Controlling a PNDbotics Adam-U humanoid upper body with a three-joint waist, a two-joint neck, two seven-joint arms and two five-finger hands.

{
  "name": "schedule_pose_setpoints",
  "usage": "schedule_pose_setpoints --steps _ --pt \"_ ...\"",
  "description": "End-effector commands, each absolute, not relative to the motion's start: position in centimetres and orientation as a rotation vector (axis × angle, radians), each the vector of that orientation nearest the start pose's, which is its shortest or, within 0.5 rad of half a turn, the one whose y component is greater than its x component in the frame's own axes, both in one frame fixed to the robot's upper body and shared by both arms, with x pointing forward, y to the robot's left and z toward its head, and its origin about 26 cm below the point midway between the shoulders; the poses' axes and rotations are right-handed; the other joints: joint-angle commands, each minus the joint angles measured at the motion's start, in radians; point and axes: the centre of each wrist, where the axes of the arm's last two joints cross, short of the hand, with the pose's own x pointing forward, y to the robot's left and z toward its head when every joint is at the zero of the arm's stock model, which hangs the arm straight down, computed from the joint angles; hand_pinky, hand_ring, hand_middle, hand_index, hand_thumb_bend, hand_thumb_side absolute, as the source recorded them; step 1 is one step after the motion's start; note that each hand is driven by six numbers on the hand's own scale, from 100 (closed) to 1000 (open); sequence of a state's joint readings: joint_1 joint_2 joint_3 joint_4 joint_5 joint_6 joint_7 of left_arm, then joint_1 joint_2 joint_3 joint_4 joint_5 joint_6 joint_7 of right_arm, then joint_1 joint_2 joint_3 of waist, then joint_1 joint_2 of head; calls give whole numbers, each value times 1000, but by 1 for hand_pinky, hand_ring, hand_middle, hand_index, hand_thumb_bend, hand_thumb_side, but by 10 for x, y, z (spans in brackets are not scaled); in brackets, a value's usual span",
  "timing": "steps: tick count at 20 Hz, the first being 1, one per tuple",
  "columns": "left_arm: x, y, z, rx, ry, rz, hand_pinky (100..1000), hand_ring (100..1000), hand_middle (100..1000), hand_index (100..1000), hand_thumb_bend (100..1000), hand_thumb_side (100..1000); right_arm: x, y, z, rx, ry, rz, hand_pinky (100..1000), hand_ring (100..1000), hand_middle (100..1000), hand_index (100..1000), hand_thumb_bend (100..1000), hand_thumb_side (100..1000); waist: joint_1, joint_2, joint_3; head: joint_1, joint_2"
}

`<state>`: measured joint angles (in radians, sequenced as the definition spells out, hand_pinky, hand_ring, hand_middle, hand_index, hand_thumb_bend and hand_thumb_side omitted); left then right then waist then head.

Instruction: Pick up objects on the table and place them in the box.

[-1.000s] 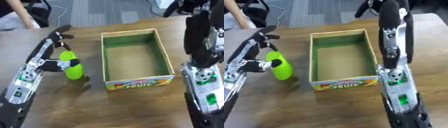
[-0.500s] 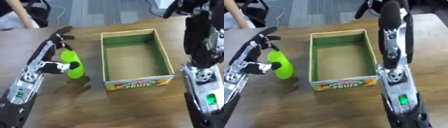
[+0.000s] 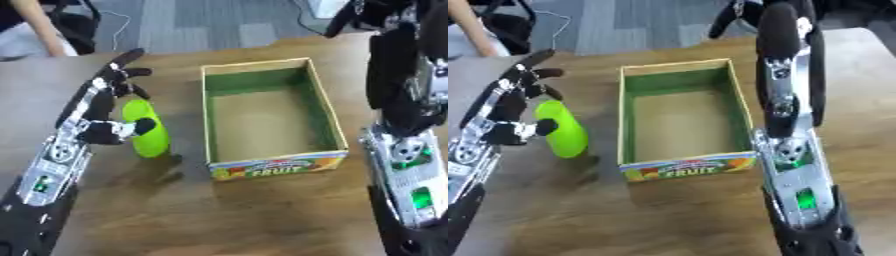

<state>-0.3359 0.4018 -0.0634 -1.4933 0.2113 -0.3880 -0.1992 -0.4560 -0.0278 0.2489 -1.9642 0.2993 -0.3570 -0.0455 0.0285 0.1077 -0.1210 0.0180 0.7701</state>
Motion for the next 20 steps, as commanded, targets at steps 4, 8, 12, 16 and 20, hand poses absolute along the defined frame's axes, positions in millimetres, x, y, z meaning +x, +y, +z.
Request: schedule_pose_setpoints --steps 4,8,12,16,20 --pt "361 299 111 -256 -2170 -433 546 842 939 953 845 427 299 -131 213 -126 3412 -591 367 794 767 893 371 970 0 -19 0 0 0" --pt "362 300 114 -292 -2170 -415 548 843 941 954 851 422 299 -131 212 -128 3413 -594 367 794 766 892 374 969 0 -20 -1 -1 0" --pt "364 303 113 -274 -2169 -445 558 848 946 957 861 417 300 -130 212 -129 3412 -598 366 793 764 891 381 970 -1 -19 -2 -2 0" --pt "365 305 113 -239 -2170 -483 565 859 955 964 880 397 300 -130 213 -131 3410 -601 365 792 759 886 387 972 -2 -18 -3 -3 0" --pt "368 309 112 -167 -2158 -545 633 887 978 980 916 345 299 -130 212 -133 3409 -605 364 791 756 884 387 967 -2 -17 -5 -5 0"
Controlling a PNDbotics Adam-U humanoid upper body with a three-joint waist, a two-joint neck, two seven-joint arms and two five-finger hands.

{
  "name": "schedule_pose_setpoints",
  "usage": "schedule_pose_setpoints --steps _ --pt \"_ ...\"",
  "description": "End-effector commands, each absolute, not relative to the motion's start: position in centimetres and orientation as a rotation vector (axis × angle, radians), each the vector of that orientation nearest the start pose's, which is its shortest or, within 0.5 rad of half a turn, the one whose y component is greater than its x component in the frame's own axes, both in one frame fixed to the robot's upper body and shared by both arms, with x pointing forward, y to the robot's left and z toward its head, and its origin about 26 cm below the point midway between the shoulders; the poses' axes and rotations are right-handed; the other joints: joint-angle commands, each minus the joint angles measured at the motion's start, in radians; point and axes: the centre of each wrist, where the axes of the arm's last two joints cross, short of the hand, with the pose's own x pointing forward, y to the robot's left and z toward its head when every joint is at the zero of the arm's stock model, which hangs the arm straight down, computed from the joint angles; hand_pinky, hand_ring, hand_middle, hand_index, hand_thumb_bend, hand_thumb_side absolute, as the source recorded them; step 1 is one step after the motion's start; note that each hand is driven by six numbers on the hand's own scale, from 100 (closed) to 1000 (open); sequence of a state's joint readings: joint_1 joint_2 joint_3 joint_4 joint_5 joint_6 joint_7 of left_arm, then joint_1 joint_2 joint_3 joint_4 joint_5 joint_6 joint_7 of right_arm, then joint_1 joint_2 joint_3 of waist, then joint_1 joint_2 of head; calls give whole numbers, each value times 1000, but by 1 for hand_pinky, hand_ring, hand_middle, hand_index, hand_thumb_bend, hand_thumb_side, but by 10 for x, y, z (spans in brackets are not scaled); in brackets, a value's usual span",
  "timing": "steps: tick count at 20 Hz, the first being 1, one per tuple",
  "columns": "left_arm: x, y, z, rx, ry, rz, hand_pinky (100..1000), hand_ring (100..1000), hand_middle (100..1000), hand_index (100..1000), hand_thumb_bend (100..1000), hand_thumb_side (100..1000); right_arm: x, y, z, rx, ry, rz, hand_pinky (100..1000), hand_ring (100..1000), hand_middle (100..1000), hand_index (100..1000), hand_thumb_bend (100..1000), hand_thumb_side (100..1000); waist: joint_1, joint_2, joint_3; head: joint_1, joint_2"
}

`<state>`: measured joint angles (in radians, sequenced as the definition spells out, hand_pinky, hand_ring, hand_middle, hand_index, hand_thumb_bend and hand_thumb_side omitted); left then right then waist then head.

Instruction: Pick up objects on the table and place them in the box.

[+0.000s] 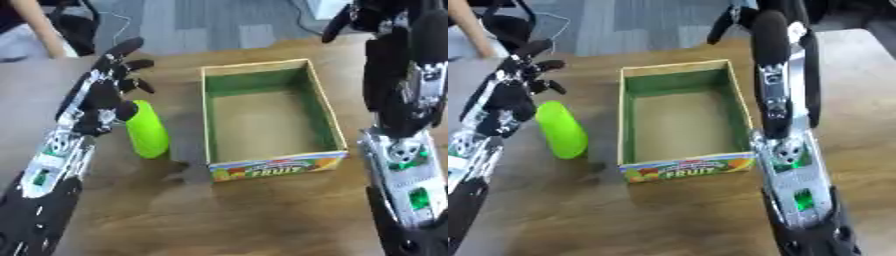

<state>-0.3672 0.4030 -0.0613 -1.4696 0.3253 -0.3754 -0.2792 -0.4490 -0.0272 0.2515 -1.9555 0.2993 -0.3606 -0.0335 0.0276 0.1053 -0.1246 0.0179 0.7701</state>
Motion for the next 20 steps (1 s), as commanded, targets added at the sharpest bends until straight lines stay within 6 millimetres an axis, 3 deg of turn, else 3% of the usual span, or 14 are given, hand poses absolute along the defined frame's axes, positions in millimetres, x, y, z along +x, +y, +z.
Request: schedule_pose_setpoints --steps 1,2,4,20 --pt "369 311 111 -148 -2151 -563 624 884 977 982 913 351 299 -130 212 -134 3409 -606 364 792 756 885 394 959 0 -15 -2 -5 0" --pt "371 312 111 -134 -2146 -574 681 897 986 985 910 358 299 -130 212 -136 3409 -606 362 789 753 882 383 963 0 -15 -3 -5 0" --pt "372 313 109 -109 -2142 -590 699 899 988 986 902 368 299 -130 213 -140 3409 -606 361 788 751 879 381 960 1 -14 -4 -6 0" --pt "372 316 85 -41 -2086 -578 681 901 991 990 865 432 298 -131 213 -151 3411 -610 353 781 740 864 377 938 7 -12 -5 -16 0"
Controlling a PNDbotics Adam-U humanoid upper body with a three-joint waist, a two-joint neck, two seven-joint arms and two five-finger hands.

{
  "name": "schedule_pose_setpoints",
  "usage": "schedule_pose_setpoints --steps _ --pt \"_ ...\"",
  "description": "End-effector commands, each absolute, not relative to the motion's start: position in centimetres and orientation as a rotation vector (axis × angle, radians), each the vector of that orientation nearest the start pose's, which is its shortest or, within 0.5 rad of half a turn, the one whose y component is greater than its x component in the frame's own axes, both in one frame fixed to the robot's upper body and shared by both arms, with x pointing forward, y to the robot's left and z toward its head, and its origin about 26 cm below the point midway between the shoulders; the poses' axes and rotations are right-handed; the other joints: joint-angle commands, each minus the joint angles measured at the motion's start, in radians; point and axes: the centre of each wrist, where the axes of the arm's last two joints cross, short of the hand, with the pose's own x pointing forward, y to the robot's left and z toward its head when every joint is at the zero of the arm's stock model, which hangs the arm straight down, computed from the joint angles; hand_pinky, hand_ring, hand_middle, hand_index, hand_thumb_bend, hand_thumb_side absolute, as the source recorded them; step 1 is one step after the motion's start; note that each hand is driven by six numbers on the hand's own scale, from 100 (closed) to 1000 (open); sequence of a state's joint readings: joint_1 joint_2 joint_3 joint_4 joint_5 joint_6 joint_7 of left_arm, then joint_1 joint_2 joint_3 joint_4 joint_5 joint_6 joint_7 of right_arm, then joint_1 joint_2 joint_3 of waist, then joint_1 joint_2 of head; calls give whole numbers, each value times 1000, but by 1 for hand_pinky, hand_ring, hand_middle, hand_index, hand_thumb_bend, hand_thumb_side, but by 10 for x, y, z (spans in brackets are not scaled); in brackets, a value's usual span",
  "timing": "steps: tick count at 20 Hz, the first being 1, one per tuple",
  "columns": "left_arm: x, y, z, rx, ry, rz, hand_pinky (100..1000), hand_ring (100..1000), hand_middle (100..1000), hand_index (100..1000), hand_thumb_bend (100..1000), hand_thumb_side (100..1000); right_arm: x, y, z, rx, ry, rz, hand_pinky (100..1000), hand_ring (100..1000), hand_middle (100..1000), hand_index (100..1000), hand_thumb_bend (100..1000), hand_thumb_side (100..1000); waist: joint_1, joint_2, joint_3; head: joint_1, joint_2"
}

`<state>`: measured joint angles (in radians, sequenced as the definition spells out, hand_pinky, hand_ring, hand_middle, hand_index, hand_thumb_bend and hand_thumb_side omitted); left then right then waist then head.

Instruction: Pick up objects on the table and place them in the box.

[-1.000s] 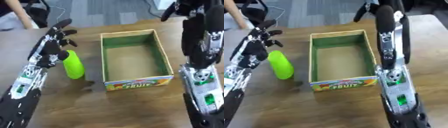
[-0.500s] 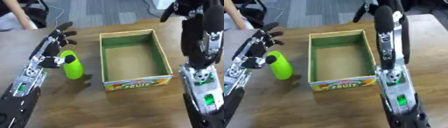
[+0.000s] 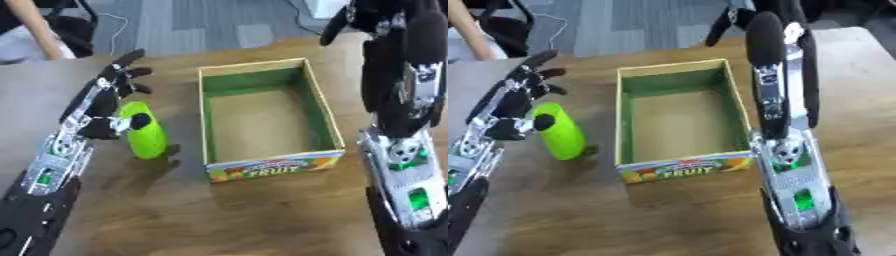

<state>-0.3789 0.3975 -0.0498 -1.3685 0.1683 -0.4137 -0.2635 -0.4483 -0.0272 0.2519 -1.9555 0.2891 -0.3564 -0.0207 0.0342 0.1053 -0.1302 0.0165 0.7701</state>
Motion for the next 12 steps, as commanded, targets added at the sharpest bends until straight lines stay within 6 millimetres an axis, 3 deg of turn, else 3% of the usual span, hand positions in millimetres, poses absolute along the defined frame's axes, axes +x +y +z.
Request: schedule_pose_setpoints --steps 1,12 --pt "371 316 82 -35 -2079 -574 680 901 991 990 866 433 298 -131 213 -151 3411 -609 353 781 740 864 377 937 1 -12 1 -15 0" --pt "363 316 58 -6 -2005 -541 670 897 990 987 849 484 298 -132 214 -156 3408 -609 348 776 736 861 379 943 -1 -10 2 -21 0"
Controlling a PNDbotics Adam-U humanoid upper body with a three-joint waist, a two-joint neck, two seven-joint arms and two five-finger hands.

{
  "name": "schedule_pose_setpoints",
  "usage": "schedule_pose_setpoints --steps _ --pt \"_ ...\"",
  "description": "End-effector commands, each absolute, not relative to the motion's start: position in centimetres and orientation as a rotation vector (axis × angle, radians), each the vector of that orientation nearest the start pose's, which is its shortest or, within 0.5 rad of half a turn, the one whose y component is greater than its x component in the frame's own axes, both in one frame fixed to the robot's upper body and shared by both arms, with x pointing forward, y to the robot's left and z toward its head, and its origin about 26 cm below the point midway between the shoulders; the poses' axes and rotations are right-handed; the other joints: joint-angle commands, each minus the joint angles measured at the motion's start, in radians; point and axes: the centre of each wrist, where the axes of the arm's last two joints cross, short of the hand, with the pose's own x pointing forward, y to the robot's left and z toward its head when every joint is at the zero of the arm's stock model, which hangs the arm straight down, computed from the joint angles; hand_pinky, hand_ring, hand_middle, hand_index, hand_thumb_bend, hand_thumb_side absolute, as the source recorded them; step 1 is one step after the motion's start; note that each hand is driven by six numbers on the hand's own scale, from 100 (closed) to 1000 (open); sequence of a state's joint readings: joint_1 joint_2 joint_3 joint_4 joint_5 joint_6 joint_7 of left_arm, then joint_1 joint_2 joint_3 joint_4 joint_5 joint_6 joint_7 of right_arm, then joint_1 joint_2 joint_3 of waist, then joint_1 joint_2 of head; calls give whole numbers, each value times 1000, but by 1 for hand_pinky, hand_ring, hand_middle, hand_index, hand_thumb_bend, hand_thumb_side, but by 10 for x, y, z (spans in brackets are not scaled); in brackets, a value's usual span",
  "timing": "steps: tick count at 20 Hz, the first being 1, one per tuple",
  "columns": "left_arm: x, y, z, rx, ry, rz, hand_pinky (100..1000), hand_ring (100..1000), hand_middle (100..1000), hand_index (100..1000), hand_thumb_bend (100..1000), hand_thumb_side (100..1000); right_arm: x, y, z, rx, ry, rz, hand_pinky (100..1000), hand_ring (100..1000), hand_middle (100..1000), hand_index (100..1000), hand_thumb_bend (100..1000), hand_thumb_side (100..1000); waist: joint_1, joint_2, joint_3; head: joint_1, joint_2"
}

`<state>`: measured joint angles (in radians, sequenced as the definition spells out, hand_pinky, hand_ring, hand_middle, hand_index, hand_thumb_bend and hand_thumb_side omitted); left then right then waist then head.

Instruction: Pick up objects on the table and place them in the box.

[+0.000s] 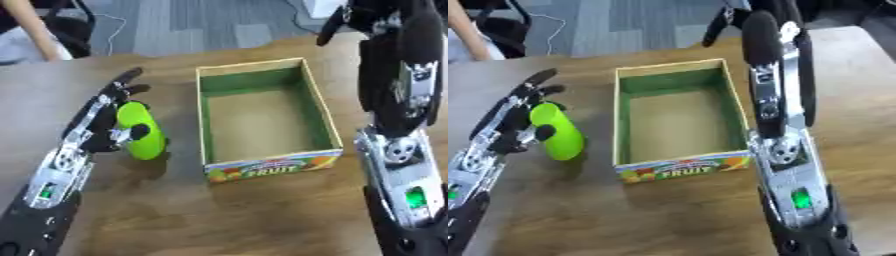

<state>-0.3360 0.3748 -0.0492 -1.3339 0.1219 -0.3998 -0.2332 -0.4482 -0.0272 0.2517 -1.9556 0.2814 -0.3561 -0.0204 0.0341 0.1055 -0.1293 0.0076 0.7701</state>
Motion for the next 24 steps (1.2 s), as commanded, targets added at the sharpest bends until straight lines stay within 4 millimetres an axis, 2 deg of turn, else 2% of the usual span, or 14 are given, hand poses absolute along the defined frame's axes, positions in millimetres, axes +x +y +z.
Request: schedule_pose_setpoints --steps 1,10,13,14,15,16,17,18,19,21,24 --pt "363 315 56 -5 -2002 -537 669 896 989 986 848 486 298 -132 214 -157 3408 -610 346 776 736 861 382 942 -2 -10 1 -12 0" --pt "361 309 48 -9 -1992 -481 638 880 978 998 833 487 298 -132 215 -161 3404 -617 342 772 736 862 389 932 0 -3 0 -13 0" --pt "361 305 40 -8 -1978 -411 494 808 917 972 873 471 298 -131 215 -163 3401 -619 341 771 736 863 388 927 3 -1 -3 -13 0" --pt "361 303 37 -6 -1971 -384 506 816 925 975 902 549 298 -131 216 -164 3401 -620 341 771 736 863 401 912 3 0 -4 -13 0" --pt "361 302 34 -4 -1966 -361 433 735 851 954 891 456 298 -131 216 -164 3400 -620 340 770 735 863 387 923 4 1 -5 -12 0" --pt "361 301 32 3 -1959 -339 438 740 822 946 905 444 298 -132 216 -164 3401 -620 340 770 735 863 391 906 5 1 -6 -12 0" --pt "361 300 29 13 -1953 -327 386 656 793 929 909 428 298 -132 216 -164 3401 -620 340 769 735 863 382 919 5 1 -7 -12 0" --pt "360 299 26 21 -1942 -310 391 663 799 934 909 432 298 -132 215 -165 3401 -621 340 769 735 863 382 919 7 1 -8 -12 0" --pt "360 298 24 29 -1934 -295 329 596 728 845 886 414 298 -132 215 -165 3402 -621 339 768 734 864 379 913 8 1 -8 -13 0" --pt "360 297 20 53 -1919 -257 267 542 652 739 861 411 298 -132 215 -166 3403 -621 337 767 733 864 378 907 9 1 -7 -14 0" --pt "359 295 18 82 -1907 -236 202 483 578 652 849 417 298 -132 214 -165 3407 -619 336 767 733 865 374 897 11 2 -7 -14 0"
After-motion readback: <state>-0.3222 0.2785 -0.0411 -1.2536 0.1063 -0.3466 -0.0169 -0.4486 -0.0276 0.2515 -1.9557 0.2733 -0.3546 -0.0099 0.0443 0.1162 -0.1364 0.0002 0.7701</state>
